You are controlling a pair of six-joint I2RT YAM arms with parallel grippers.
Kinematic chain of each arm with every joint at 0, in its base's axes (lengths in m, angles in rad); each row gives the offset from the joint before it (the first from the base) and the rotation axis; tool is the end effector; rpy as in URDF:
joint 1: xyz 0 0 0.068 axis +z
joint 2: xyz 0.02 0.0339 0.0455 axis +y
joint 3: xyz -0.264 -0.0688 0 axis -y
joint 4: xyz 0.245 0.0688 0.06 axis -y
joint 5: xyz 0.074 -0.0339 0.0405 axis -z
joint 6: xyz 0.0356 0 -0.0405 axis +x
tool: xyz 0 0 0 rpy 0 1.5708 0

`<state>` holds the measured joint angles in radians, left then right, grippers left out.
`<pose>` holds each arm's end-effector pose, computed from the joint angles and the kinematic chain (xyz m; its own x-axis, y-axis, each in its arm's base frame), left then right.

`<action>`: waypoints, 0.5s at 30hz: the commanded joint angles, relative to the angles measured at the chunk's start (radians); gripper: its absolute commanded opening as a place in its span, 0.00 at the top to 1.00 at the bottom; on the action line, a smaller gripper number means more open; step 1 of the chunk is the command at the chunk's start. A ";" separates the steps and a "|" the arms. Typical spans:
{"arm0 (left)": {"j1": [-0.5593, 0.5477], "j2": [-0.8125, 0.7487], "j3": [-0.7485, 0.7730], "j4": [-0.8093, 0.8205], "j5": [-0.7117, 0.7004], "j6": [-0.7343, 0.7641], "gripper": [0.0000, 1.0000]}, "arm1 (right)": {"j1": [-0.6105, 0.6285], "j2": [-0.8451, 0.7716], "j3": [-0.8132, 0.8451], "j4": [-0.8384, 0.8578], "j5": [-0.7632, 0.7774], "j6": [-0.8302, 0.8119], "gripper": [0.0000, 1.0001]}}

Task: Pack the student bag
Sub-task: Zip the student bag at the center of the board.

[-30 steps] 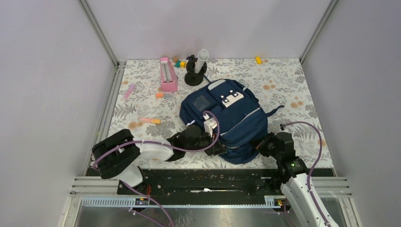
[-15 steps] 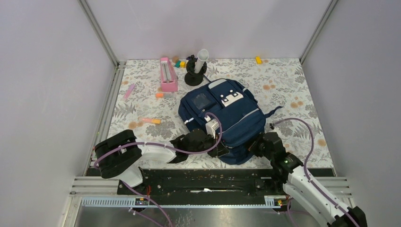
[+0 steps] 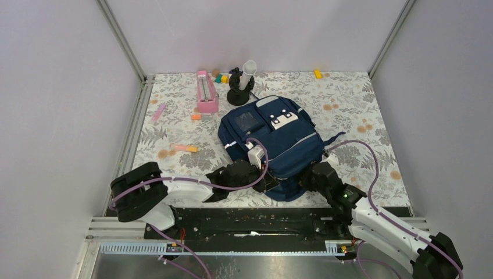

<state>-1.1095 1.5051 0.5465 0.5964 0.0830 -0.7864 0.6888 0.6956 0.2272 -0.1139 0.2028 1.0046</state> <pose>0.1286 -0.2654 0.1721 -0.7675 -0.0407 -0.6398 0.5431 0.4889 -0.6826 0.1234 0.0923 0.1657 -0.6436 0.5409 -0.5415 0.0940 0.7580 0.6454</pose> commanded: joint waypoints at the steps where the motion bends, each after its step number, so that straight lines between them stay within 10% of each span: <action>1: -0.017 -0.094 -0.012 0.056 0.000 0.003 1.00 | 0.032 -0.115 0.063 -0.008 0.014 0.000 0.61; 7: 0.011 -0.136 -0.038 0.032 0.061 0.005 1.00 | 0.031 -0.311 0.075 -0.227 0.056 -0.024 0.22; 15: 0.036 -0.166 -0.042 0.001 0.078 0.011 1.00 | 0.032 -0.526 0.187 -0.438 0.145 -0.039 0.16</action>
<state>-1.0843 1.3876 0.4976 0.5541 0.1165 -0.7849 0.7116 0.2348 0.3080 -0.4496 0.2539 0.9848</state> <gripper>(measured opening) 0.043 0.838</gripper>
